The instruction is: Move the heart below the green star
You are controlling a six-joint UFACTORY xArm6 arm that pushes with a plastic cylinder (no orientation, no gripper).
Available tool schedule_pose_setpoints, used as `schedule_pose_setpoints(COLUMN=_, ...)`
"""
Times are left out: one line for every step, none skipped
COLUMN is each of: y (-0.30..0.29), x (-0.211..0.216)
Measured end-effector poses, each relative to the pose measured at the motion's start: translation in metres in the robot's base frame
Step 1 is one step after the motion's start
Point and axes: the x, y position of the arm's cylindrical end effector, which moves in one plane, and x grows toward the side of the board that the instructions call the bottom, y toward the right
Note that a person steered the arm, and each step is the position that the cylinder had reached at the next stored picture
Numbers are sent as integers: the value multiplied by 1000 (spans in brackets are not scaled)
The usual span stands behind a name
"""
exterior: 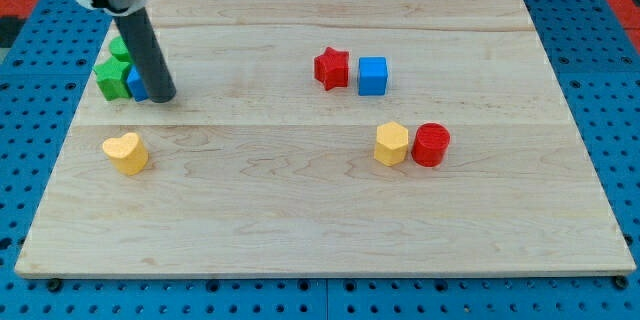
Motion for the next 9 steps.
schedule_pose_setpoints(y=32, x=67)
schedule_pose_setpoints(y=38, x=137)
schedule_pose_setpoints(y=-28, x=159)
schedule_pose_setpoints(y=-24, x=110)
schedule_pose_setpoints(y=-27, x=90)
schedule_pose_setpoints(y=-64, x=68)
schedule_pose_setpoints(y=-64, x=71)
schedule_pose_setpoints(y=-46, x=114)
schedule_pose_setpoints(y=-121, x=104)
